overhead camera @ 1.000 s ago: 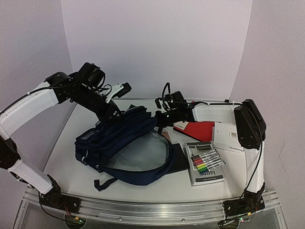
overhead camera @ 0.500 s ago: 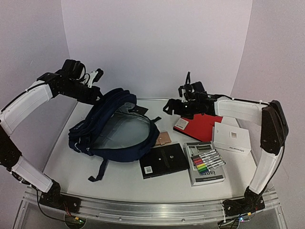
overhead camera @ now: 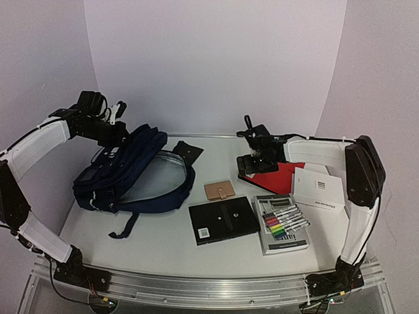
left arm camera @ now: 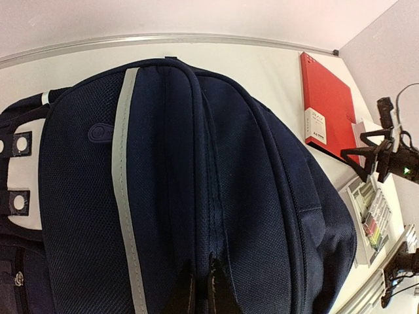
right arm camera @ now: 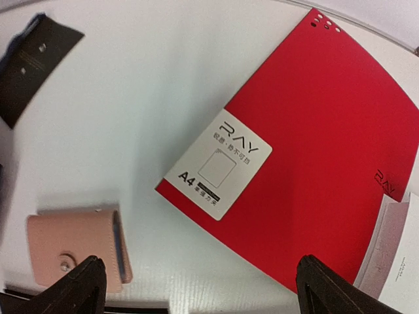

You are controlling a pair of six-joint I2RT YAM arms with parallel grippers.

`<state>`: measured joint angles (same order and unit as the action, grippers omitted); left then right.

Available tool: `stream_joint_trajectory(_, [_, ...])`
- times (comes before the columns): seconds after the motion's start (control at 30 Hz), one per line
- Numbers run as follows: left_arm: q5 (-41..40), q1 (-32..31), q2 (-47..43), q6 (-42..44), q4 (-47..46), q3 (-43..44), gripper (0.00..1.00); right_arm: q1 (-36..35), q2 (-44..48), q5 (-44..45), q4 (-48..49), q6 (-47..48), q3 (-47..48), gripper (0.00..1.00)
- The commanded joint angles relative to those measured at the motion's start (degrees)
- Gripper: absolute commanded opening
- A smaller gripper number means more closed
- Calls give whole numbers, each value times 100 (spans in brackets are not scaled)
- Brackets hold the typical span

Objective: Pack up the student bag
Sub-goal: Pick up the files from the center of the board.

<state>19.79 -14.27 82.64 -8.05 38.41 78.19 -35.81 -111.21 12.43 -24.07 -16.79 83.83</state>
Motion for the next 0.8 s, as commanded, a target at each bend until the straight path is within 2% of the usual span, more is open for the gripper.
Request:
stream_joint_trajectory(0.0, [448,12,-106,-13,-520,311,0,-157,-278,795,-373,937,292,98])
stream_joint_trajectory(0.13, [620,40,-162,-16,-455,414,0,-240,-642,1429,-445,1339,326,92])
stream_joint_trajectory(0.47, [654,89,-193,-38,-529,277,0,-315,-1158,2240,-130,1907,605,76])
stream_joint_trajectory(0.63, [701,132,-205,-48,-560,267,0,-391,-1350,2223,78,2191,673,69])
stream_joint_trajectory(0.77, [732,178,-222,-53,-610,250,0,-496,-1403,2136,169,2289,654,68])
